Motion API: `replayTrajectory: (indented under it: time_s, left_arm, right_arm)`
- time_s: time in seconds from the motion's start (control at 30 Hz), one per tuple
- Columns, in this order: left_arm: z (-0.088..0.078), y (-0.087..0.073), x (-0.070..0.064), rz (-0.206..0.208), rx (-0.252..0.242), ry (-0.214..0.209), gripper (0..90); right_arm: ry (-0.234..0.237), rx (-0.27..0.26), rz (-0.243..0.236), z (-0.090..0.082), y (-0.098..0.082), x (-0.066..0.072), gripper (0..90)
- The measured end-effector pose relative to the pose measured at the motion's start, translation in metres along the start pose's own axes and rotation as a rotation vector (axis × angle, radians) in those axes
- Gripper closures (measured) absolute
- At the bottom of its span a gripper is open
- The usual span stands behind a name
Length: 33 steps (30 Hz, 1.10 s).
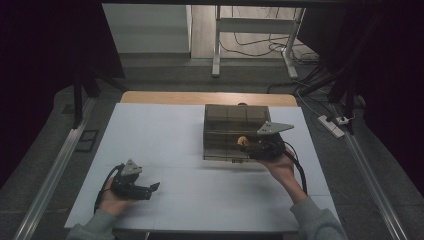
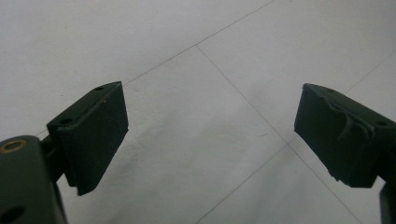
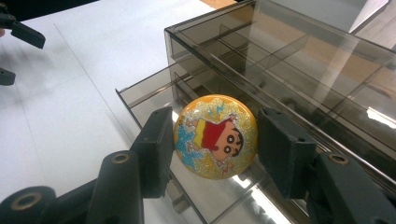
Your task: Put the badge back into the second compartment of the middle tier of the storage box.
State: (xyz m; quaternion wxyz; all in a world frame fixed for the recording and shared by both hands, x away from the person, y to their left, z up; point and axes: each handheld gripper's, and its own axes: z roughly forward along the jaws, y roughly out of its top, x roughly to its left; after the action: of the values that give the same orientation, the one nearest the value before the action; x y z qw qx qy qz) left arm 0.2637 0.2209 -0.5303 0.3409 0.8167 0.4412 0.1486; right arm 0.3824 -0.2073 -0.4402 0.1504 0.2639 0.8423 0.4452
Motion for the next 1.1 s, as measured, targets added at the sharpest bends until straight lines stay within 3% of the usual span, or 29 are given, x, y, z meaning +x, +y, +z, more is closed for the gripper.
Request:
replayTrajectory:
  time_s: [0.63,1.1]
  left_arm:
    - [-0.001,-0.001,0.001,0.002,0.001,0.002,9.9]
    - [-0.001,-0.001,0.001,0.004,0.001,0.001,9.8]
  right_arm:
    - [0.013,0.063,-0.027,0.027,-0.001,0.006,47.3]
    - [-0.003,0.071,-0.046,0.031,-0.002,0.007,45.8]
